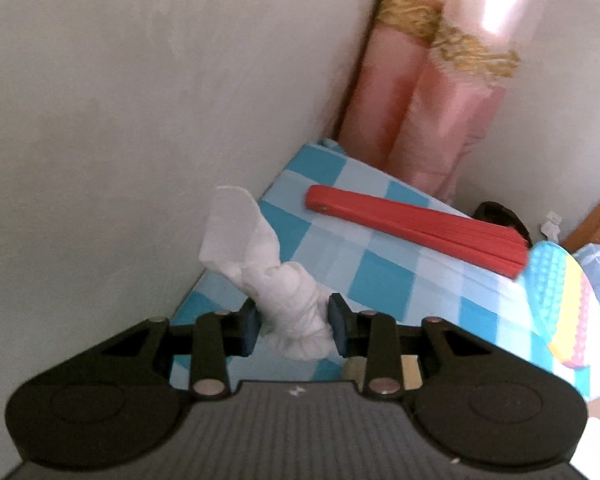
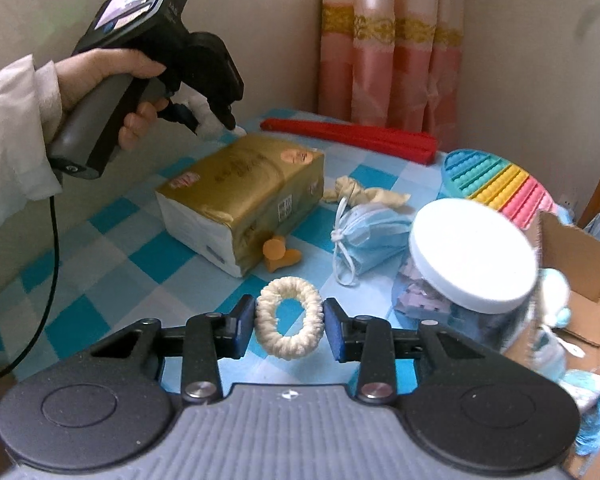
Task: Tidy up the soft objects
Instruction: 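Carry the knitted ring into the box and open the right gripper while the left carries the tissue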
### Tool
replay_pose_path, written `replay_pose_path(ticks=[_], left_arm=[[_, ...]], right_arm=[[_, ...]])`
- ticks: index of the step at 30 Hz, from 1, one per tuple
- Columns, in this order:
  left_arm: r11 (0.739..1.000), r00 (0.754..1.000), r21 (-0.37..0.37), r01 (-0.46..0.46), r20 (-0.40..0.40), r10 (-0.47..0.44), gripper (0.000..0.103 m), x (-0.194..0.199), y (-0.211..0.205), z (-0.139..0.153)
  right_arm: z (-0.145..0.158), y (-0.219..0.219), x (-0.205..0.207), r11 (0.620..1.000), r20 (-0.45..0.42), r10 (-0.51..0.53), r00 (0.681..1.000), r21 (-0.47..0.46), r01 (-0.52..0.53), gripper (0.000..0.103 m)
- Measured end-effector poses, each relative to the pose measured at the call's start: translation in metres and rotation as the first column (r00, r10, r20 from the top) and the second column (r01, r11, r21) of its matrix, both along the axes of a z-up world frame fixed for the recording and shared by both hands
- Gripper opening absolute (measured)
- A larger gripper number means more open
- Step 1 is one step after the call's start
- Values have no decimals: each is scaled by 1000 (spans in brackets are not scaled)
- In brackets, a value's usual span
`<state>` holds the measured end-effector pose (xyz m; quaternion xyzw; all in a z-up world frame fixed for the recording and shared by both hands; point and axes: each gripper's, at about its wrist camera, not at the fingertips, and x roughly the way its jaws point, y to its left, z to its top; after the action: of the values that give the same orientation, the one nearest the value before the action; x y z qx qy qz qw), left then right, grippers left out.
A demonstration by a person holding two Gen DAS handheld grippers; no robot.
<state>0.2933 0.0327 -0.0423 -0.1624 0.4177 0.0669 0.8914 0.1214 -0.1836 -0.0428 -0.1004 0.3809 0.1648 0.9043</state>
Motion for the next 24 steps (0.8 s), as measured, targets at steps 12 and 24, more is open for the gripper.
replay_pose_path(ticks=[12, 24], left_arm=[[972, 974, 53, 227, 8, -228, 34, -63, -49, 49], [880, 881, 46, 473, -38, -472, 34, -107, -112, 69]], right_arm=[[55, -70, -51, 994, 125, -95, 988, -39, 101, 43], [38, -117, -44, 966, 129, -221, 967, -107, 235, 66]])
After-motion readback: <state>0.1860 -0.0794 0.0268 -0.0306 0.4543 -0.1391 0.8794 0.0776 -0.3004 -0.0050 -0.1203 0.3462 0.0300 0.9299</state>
